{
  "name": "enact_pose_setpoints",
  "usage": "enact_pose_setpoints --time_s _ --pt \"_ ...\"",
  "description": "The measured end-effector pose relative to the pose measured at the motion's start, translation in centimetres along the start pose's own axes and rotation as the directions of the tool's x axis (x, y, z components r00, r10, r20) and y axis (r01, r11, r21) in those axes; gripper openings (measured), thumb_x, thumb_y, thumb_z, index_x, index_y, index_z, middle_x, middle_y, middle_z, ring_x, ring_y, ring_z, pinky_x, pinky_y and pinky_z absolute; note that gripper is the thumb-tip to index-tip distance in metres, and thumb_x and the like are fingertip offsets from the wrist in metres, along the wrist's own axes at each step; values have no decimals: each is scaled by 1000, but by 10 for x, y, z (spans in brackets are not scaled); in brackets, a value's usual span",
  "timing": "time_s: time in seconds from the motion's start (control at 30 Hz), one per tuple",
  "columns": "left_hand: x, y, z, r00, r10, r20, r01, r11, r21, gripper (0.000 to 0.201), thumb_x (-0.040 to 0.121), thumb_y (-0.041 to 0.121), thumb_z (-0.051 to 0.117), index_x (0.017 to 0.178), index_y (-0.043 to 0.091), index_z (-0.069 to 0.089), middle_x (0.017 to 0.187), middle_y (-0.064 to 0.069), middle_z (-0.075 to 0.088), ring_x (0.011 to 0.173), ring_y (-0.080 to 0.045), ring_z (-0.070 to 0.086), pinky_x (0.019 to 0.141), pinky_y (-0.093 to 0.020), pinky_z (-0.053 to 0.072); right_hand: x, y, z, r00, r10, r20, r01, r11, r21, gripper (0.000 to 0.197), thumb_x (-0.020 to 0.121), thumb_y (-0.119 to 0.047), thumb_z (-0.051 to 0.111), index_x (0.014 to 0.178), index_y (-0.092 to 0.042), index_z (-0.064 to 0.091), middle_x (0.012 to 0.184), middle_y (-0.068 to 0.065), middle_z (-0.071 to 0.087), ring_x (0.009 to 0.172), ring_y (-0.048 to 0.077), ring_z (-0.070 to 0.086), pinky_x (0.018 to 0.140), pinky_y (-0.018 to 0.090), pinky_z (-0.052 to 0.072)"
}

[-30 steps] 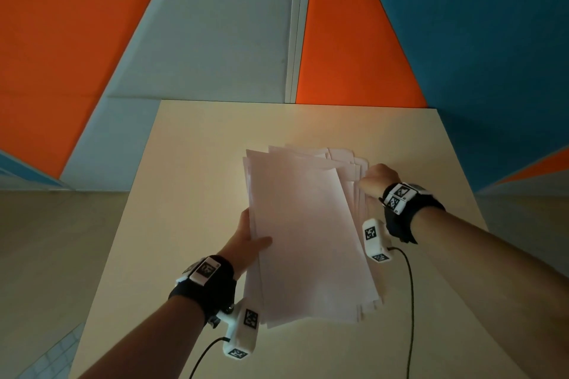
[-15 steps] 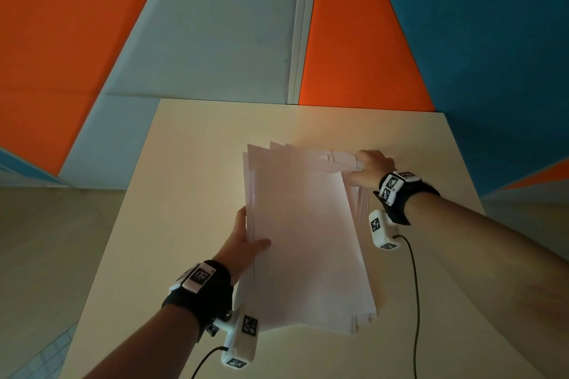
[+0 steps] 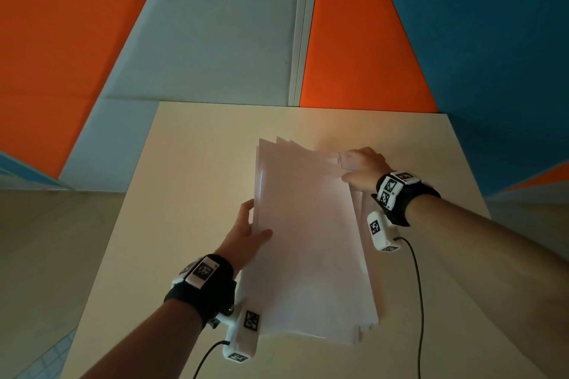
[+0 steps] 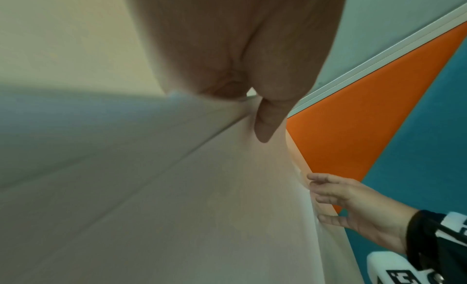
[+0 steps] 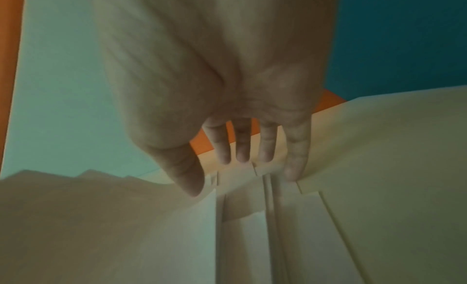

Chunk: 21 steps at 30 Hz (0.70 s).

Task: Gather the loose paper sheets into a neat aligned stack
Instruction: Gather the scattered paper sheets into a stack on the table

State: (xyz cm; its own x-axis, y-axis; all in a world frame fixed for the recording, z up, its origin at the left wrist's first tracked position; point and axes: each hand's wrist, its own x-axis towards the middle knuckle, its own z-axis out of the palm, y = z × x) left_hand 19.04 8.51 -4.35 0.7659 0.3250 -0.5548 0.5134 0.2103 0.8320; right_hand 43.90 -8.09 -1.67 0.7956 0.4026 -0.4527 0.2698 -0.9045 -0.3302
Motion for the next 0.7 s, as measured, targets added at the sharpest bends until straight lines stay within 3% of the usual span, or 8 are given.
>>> enact_pose_setpoints --time_s 0.1,0.17,0.3,0.43,0.57,0.7 --pt "0 2 3 1000 -15 8 14 999 33 67 86 -8 57 133 30 29 109 -18 68 94 -33 67 91 -52 54 -1 2 1 997 -29 71 35 996 -82 83 76 -40 73 148 -29 32 151 3 33 136 38 26 105 47 34" --pt "-2 3 7 1000 -11 15 10 998 68 68 82 -7 60 134 26 32 115 -16 65 104 -35 65 94 -53 52 -1 3 4 992 -54 111 70 987 -148 99 68 -49 77 151 -33 26 153 -2 28 136 36 24 106 46 34" --pt "-1 6 11 1000 -9 7 8 995 95 67 70 9 63 132 25 41 118 -11 63 110 -34 63 96 -55 50 2 8 6 993 -52 108 64 991 -114 94 63 -52 80 145 -35 38 147 -6 32 135 30 27 105 42 35" --pt "1 7 11 1000 16 -15 -15 996 86 69 71 9 61 134 26 39 120 -13 62 111 -36 62 95 -57 50 5 11 0 987 -81 137 94 992 -87 86 56 -57 80 134 -38 50 133 -7 44 130 25 40 102 38 41" --pt "0 9 11 1000 21 -10 -19 993 116 68 79 -4 61 136 25 37 119 -10 62 111 -35 62 95 -56 51 4 11 3 994 -52 98 64 990 -128 99 59 -50 84 144 -31 38 141 -4 36 131 31 31 98 41 38" --pt "0 9 9 1000 28 -11 -26 986 167 68 79 -4 61 135 27 38 120 -11 62 111 -36 61 94 -56 51 2 8 8 991 -18 136 40 986 -160 103 54 -51 85 141 -25 38 121 -3 43 126 31 34 93 44 43"
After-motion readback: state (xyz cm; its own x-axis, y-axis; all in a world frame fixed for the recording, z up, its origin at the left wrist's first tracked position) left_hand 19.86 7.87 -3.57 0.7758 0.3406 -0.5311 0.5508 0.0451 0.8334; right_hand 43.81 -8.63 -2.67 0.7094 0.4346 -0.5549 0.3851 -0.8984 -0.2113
